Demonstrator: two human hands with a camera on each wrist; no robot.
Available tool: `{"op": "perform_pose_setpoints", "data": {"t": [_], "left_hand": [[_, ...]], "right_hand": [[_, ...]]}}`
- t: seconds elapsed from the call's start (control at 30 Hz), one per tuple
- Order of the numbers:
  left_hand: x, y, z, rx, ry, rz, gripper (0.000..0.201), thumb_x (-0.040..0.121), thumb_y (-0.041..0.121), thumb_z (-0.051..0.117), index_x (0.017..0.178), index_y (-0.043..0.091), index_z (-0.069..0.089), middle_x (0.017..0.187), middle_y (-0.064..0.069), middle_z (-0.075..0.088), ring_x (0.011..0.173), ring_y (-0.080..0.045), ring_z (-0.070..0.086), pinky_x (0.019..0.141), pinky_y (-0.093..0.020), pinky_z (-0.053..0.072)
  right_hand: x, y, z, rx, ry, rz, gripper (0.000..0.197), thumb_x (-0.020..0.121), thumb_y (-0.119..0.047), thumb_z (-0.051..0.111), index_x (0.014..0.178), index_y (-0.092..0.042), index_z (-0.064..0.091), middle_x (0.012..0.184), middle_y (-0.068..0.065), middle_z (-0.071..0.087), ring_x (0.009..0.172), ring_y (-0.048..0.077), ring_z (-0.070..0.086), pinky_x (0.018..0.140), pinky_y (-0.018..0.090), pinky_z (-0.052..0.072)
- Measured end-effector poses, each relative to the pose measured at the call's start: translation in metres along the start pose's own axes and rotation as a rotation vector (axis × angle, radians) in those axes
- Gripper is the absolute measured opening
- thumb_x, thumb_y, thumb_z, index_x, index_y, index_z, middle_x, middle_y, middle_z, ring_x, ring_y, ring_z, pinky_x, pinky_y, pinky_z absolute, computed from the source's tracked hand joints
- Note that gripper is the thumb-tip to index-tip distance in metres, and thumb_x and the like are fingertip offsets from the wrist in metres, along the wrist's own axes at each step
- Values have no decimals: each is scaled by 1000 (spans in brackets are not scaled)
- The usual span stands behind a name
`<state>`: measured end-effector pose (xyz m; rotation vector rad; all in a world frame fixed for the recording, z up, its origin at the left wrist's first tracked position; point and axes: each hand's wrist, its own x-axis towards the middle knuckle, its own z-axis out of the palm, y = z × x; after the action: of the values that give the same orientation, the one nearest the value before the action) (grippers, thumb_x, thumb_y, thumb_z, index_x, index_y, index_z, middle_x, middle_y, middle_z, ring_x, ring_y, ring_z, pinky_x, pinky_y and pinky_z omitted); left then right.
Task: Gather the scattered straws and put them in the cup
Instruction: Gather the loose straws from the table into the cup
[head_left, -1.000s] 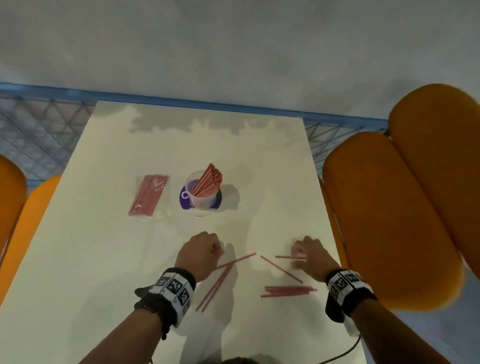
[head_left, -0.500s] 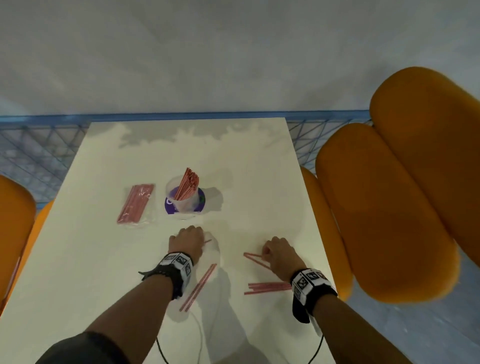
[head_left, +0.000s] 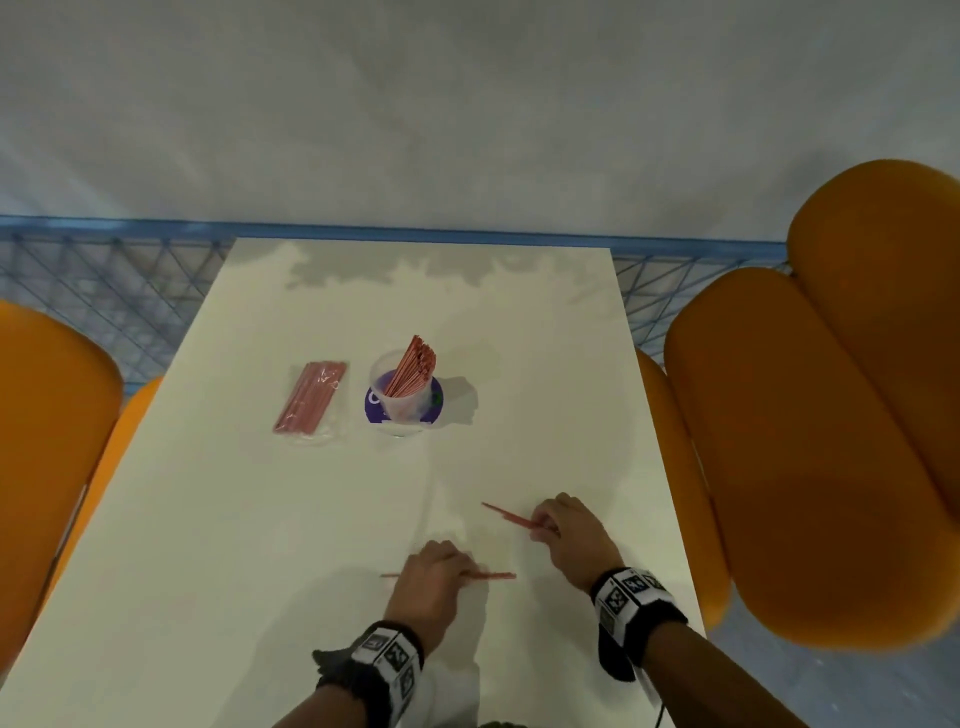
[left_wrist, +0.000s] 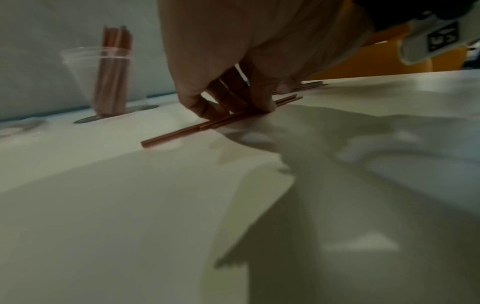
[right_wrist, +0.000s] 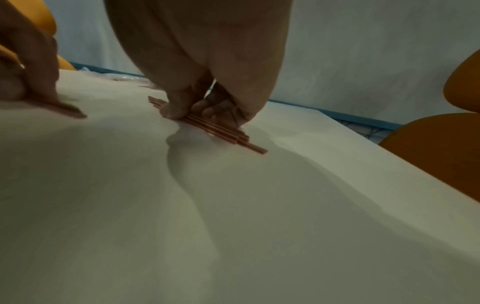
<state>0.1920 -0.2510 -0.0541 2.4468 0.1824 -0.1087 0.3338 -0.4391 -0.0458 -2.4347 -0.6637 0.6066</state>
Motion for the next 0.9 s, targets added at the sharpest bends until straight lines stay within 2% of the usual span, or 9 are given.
{"op": "perform_pose_setpoints", "data": {"t": [0.1, 0.2, 0.3, 0.37, 0.57, 0.67, 0.73, 0.8, 0.9], "left_hand": [[9, 13, 2, 49, -108, 66, 16, 89, 18, 61, 96, 23, 75, 87, 0, 67, 88, -22, 59, 75, -37, 49], [3, 12, -12, 30, -63, 42, 18, 77, 25, 71, 95, 23, 69, 88, 2, 64, 84, -24, 61, 68, -35, 49], [-11, -10, -37, 168, -53, -183, 46, 69, 41, 76, 107, 27, 56, 102, 6, 55, 94, -21, 53, 73, -34, 41], [-18, -26, -49, 153, -76, -326, 54, 70, 39, 77, 113, 22, 48, 106, 3, 48, 96, -21, 49, 75, -32, 40], [-11, -12, -31, -5, -104, -317, 41, 75, 23, 76, 103, 16, 48, 95, 4, 47, 82, -20, 51, 68, -28, 38], [-8, -6, -26, 53, -121, -298, 40, 81, 21, 69, 114, 21, 46, 103, 1, 49, 86, -22, 56, 69, -30, 43], [-7, -6, -26, 165, -126, -216, 40, 84, 17, 62, 120, 26, 47, 109, 1, 49, 94, -23, 58, 71, -30, 44], [-8, -6, -28, 286, -143, -84, 38, 74, 17, 70, 108, 26, 55, 102, 2, 52, 89, -22, 57, 70, -31, 45], [-9, -9, -23, 519, -224, 50, 45, 46, 20, 81, 87, 23, 62, 81, 3, 58, 69, -19, 57, 57, -31, 48]], "right_hand": [[15, -22, 10, -33, -51, -67, 8, 86, -19, 64, 93, -15, 65, 86, -5, 50, 90, 17, 49, 79, 24, 38], [14, -40, 21, -74, -134, -142, 11, 87, -23, 61, 93, -17, 66, 88, -3, 51, 93, 20, 48, 86, 32, 43], [1, -44, 26, -78, -154, -132, 35, 79, -51, 61, 101, -23, 61, 98, -4, 52, 95, 17, 42, 87, 33, 39], [-8, -46, 30, -108, -225, -116, 53, 66, -61, 63, 106, -27, 57, 103, -7, 48, 95, 14, 37, 88, 31, 35], [-23, -58, 50, -41, -172, -90, 21, 80, -30, 68, 96, -20, 60, 96, -8, 47, 93, 15, 43, 82, 25, 34], [-25, -65, 54, -130, -171, -82, 11, 86, -21, 62, 95, -16, 58, 95, -6, 46, 98, 18, 45, 84, 28, 36], [-26, -71, 55, -272, -199, -92, 14, 90, -17, 56, 102, -12, 55, 106, 3, 51, 105, 24, 46, 88, 32, 38], [-26, -79, 55, -426, -243, -110, 22, 90, -12, 52, 111, -6, 51, 116, 13, 51, 109, 30, 45, 91, 37, 40], [-30, -90, 57, -605, -286, -141, 31, 88, -4, 50, 119, -2, 47, 119, 20, 49, 109, 35, 46, 90, 42, 43]]}}
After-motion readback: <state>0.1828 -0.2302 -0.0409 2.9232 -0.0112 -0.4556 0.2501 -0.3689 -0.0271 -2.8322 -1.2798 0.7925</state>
